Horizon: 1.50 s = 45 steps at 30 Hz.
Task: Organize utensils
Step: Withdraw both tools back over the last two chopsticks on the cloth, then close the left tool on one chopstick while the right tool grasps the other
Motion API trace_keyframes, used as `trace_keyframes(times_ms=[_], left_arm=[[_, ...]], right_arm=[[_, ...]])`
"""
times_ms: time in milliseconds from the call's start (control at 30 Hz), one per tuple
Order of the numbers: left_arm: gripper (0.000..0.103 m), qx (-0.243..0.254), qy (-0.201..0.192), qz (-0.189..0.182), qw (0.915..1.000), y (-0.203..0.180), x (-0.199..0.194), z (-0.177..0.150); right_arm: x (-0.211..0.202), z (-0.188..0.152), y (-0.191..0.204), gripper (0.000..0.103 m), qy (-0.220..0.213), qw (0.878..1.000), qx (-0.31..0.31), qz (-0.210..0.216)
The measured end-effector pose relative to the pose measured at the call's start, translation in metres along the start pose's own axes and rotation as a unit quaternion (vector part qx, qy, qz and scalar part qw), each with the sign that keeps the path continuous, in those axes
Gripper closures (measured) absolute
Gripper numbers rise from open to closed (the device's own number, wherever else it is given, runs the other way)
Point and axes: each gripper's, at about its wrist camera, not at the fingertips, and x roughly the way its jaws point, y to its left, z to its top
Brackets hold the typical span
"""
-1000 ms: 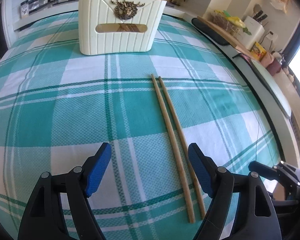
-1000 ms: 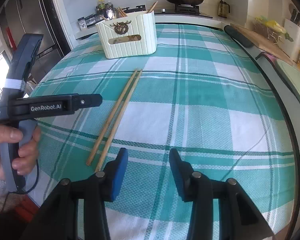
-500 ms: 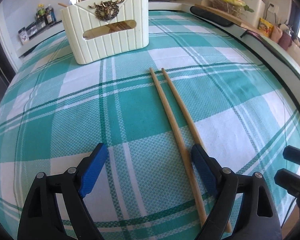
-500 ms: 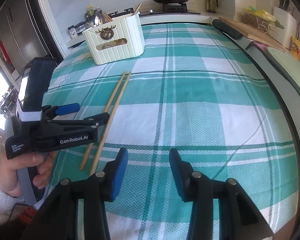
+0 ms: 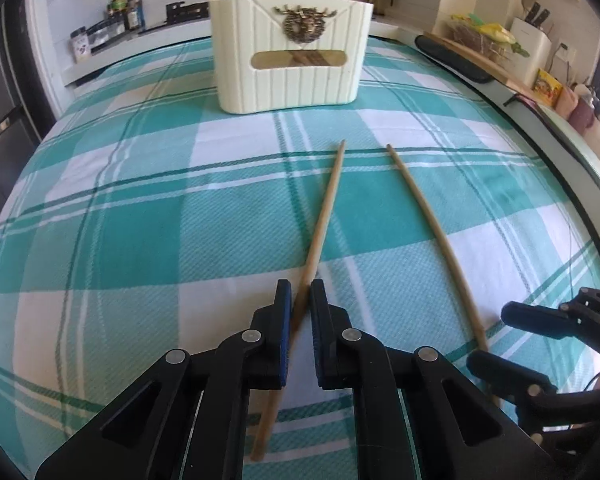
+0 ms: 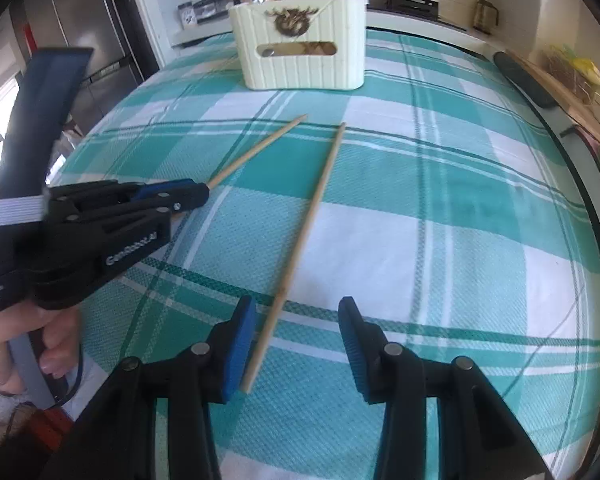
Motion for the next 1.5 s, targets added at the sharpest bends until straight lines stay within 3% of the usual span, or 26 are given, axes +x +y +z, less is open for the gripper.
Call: trace_keyframes(times_ms=[133, 200, 433, 467, 533, 567, 600, 667, 767, 867, 967, 1133, 1333, 1500], left_arm=[[0.095, -0.025, 0.001, 0.015, 0.9996, 0.029, -0.009, -0.012], [0.095, -0.04, 0.003, 0.021, 0.999, 0.044, -0.013, -0.017], [0.092, -0.056, 0.006, 0.033, 0.9979, 0.073, -0.027, -0.034], [0.086, -0.055, 0.007, 0.026, 0.9981, 0.076, -0.028, -0.036], [0.061, -0.053, 0.01, 0.008, 0.9985, 0.079, -0.031, -0.037], [0.039, -0.05, 0.011, 0.007, 0.9987, 0.079, -0.032, -0.037], [0.03, -0.045, 0.01, 0.01, 0.9989, 0.078, -0.033, -0.036], [0.03, -0.034, 0.008, 0.011, 0.9993, 0.077, -0.033, -0.033], [0.026, -0.027, 0.043, -0.004, 0.9987, 0.079, -0.019, -0.024], [0.021, 0.005, 0.053, 0.02, 0.9984, 0.076, -0.009, -0.017], [0.013, 0.022, 0.06, 0.022, 0.9977, 0.077, -0.004, -0.014], [0.012, 0.056, 0.092, 0.003, 0.9942, 0.079, 0.002, -0.004], [0.02, 0.097, 0.116, -0.022, 0.9882, 0.08, 0.021, 0.029], [0.036, 0.101, 0.123, -0.025, 0.987, 0.072, 0.043, 0.064]], right_arm=[[0.013, 0.007, 0.021, 0.064, 0.011, 0.998, -0.044, -0.035], [0.011, 0.007, 0.021, 0.085, 0.017, 0.998, -0.046, -0.039], [-0.005, -0.008, -0.026, 0.086, 0.035, 0.992, -0.007, -0.124], [-0.009, -0.011, -0.034, 0.086, 0.034, 0.992, 0.006, -0.124], [-0.019, -0.016, -0.048, 0.085, 0.022, 0.994, 0.033, -0.105], [-0.023, -0.018, -0.053, 0.081, 0.017, 0.995, 0.044, -0.094], [-0.027, -0.018, -0.057, 0.066, 0.014, 0.995, 0.051, -0.083], [-0.031, -0.016, -0.061, 0.049, 0.006, 0.996, 0.054, -0.068], [-0.034, -0.004, -0.059, 0.049, -0.009, 0.998, 0.037, -0.057], [-0.024, 0.01, -0.055, 0.049, -0.011, 0.999, 0.02, -0.033], [-0.007, 0.019, -0.051, 0.049, -0.001, 1.0, 0.008, -0.025], [0.02, 0.026, -0.04, 0.047, 0.035, 0.998, -0.031, -0.038], [0.028, 0.043, -0.046, 0.047, 0.065, 0.997, -0.044, -0.016], [0.047, 0.078, -0.046, 0.051, 0.073, 0.996, -0.049, -0.02]])
